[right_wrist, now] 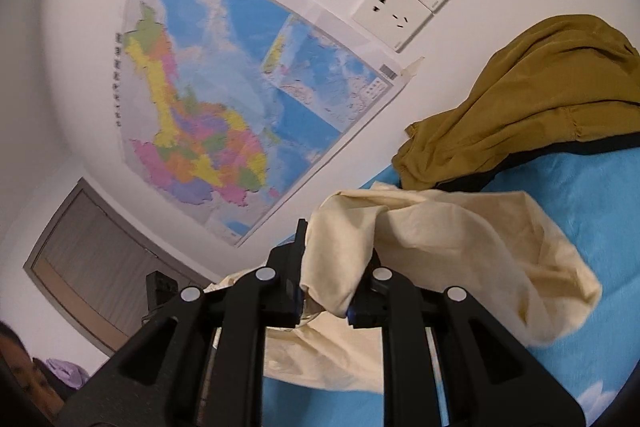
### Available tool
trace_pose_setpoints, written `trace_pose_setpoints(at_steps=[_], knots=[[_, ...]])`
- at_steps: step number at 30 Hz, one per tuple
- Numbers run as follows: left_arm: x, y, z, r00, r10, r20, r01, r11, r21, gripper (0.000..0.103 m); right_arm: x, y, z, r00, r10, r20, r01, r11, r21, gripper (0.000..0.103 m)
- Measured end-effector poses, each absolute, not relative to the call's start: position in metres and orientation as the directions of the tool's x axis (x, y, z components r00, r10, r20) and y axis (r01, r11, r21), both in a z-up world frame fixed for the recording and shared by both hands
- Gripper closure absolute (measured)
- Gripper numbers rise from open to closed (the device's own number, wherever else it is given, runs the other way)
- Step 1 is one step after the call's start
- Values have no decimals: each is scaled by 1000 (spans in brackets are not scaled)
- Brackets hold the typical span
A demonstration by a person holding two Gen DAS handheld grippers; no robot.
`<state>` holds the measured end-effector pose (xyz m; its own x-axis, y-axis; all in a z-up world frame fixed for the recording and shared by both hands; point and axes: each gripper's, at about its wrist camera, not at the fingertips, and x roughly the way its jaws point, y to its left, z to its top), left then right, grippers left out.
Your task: Fold large clothes
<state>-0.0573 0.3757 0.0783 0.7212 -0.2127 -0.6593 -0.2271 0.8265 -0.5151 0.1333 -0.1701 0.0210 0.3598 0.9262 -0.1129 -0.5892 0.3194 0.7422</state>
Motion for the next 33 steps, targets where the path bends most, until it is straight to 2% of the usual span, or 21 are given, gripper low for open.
trace_pose_setpoints(at_steps=[10, 20, 28, 31, 32, 33], knots=[[4, 393, 64, 658, -150, -738, -320, 831, -455, 83, 189, -142, 15, 379, 901, -209, -532, 397, 748, 88], [41, 401, 45, 615, -102, -782, -375, 835, -404, 83, 230, -128, -2, 382, 887, -259, -479, 430, 765, 87], [67, 419, 16, 566, -115, -816, -437, 798, -415, 81, 256, -113, -16, 383, 877, -290, -456, 452, 767, 81], [74, 424, 6, 548, -119, -828, -460, 783, -418, 80, 261, -109, -20, 384, 876, -292, -455, 455, 765, 75], [76, 425, 2, 544, -120, -830, -468, 778, -419, 80, 262, -108, -22, 386, 874, -295, -458, 459, 762, 70], [78, 424, -1, 539, -117, -834, -474, 777, -415, 79, 261, -108, -23, 386, 875, -292, -462, 458, 759, 59]])
